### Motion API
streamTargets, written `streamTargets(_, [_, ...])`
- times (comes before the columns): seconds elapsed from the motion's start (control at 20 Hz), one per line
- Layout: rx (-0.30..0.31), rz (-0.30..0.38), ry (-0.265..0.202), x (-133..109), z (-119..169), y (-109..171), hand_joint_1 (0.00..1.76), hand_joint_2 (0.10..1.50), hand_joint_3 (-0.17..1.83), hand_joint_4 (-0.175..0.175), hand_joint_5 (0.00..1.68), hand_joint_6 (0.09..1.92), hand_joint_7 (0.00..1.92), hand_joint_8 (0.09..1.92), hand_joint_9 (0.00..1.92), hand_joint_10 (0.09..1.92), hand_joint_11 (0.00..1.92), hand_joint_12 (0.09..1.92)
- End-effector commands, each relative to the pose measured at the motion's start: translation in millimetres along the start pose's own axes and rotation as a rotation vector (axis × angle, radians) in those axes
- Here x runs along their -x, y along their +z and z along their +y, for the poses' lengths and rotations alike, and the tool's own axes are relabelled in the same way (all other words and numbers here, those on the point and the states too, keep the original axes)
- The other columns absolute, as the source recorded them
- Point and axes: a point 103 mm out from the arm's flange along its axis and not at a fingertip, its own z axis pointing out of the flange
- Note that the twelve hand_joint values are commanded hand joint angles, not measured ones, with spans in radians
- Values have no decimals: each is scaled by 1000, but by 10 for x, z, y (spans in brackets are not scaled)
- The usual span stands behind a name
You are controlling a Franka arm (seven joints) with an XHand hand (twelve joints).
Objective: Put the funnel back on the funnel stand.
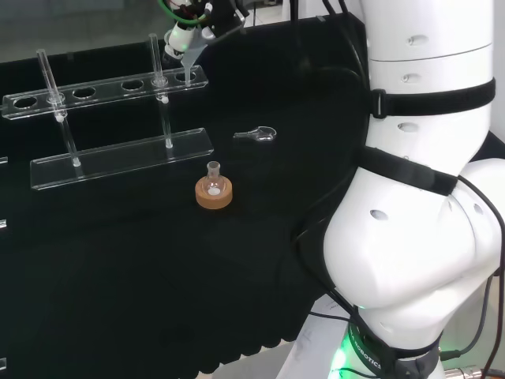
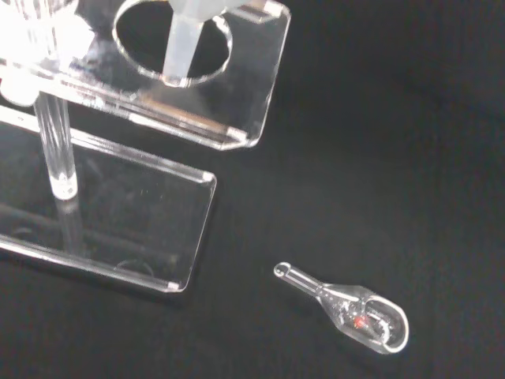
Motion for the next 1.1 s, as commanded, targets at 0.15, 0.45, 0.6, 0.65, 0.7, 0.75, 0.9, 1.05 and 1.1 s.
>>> streamTargets(0.15, [-32, -8, -10, -100, 104, 184, 643, 825, 414, -42, 569, 678, 535, 694, 1061, 518, 627, 1256])
streamTargets(0.45, [-50, 6, -30, -120, 69, 222, 542, 735, 336, -43, 273, 290, 242, 696, 563, 579, 488, 1323])
streamTargets(0.6, [-41, 14, -37, -109, -8, 229, 450, 688, 245, -27, 164, 87, 60, 658, 338, 684, 392, 1379])
streamTargets(0.65, [-37, 17, -38, -101, -27, 225, 434, 681, 224, -24, 145, 87, 33, 645, 304, 708, 379, 1387])
streamTargets(0.7, [-28, 20, -36, -85, -68, 210, 421, 675, 206, -20, 130, 87, 16, 626, 278, 724, 369, 1392])
streamTargets(0.75, [-12, 24, -32, -65, -119, 190, 411, 671, 192, -18, 120, 87, 7, 605, 258, 736, 360, 1397])
streamTargets(0.9, [41, 44, -22, 3, -302, 108, 398, 665, 174, -16, 110, 87, 3, 582, 236, 748, 347, 1403])
streamTargets(1.05, [89, 68, -8, 90, -520, 28, 401, 672, 171, -20, 124, 87, 24, 593, 247, 756, 341, 1407])
streamTargets(1.1, [102, 74, -3, 117, -593, 9, 405, 677, 171, -22, 131, 87, 32, 599, 254, 758, 340, 1409])
